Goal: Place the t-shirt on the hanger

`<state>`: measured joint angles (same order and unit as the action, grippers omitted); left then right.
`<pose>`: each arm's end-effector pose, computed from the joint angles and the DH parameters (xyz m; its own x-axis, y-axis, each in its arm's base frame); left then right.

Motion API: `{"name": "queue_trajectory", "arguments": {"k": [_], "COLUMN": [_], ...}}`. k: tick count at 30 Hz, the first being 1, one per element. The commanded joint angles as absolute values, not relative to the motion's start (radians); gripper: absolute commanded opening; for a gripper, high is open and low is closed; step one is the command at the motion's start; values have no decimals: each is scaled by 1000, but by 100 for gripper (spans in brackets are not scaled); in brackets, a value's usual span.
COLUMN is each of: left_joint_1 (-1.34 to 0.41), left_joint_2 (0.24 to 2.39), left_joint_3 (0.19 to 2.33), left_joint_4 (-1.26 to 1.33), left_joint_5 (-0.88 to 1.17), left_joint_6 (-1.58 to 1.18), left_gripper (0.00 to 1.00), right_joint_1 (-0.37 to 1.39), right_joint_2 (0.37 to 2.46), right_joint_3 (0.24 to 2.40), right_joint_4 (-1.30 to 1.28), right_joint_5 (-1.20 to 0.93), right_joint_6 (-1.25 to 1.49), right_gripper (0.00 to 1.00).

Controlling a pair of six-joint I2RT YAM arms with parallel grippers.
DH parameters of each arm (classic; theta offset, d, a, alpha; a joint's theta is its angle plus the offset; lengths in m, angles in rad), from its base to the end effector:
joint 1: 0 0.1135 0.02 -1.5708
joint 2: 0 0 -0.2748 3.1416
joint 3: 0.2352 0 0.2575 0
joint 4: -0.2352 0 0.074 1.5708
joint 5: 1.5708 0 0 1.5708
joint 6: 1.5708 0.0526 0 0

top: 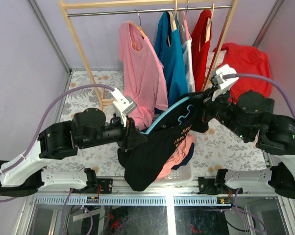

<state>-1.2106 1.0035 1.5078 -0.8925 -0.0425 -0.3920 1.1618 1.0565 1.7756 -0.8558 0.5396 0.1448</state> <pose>0.0654 -0.1674 0.4709 -0.4752 0.1788 -0.8615 0.8003 0.4948 -0.3387 0.0851 0.1285 0.5466 -0.1380 -0.0071 -0.9904 -0.5708 0.8178 0.0737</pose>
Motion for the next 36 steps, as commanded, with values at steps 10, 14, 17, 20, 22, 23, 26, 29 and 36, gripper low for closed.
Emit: {"name": "queue_trajectory", "arguments": {"k": [10, 14, 17, 20, 22, 23, 26, 29, 36], "left_joint_1": [-1214, -1214, -1215, -1214, -1214, -1214, -1214, -1214, -1214], "left_joint_2": [1298, 1309, 1314, 1295, 1264, 1248, 1203, 1172, 1071], "left_joint_3": [2236, 2329, 2357, 2310, 2236, 2200, 2088, 1994, 1782], "left_joint_4": [-1132, -1112, -1111, -1095, -1075, -1065, -1041, -1034, -971], "left_joint_5": [-292, -335, -318, -272, -242, -226, -182, -152, -44], "left_joint_6": [-170, -109, -94, -88, -91, -94, -106, -125, -147], "left_gripper": [0, 0, 0, 0, 0, 0, 0, 0, 0], "right_joint_1": [1165, 1165, 1164, 1165, 1164, 1164, 1164, 1164, 1165], "right_joint_2": [1200, 1213, 1238, 1251, 1247, 1238, 1186, 1130, 980], "right_joint_3": [2174, 2211, 2241, 2234, 2198, 2171, 2023, 1878, 1551], "right_joint_4": [-742, -699, -699, -696, -690, -685, -654, -640, -618], "right_joint_5": [159, 114, 105, 95, 88, 82, 65, 47, 6], "right_joint_6": [75, 76, 76, 77, 81, 86, 106, 130, 200], "right_gripper": [0, 0, 0, 0, 0, 0, 0, 0, 1]}}
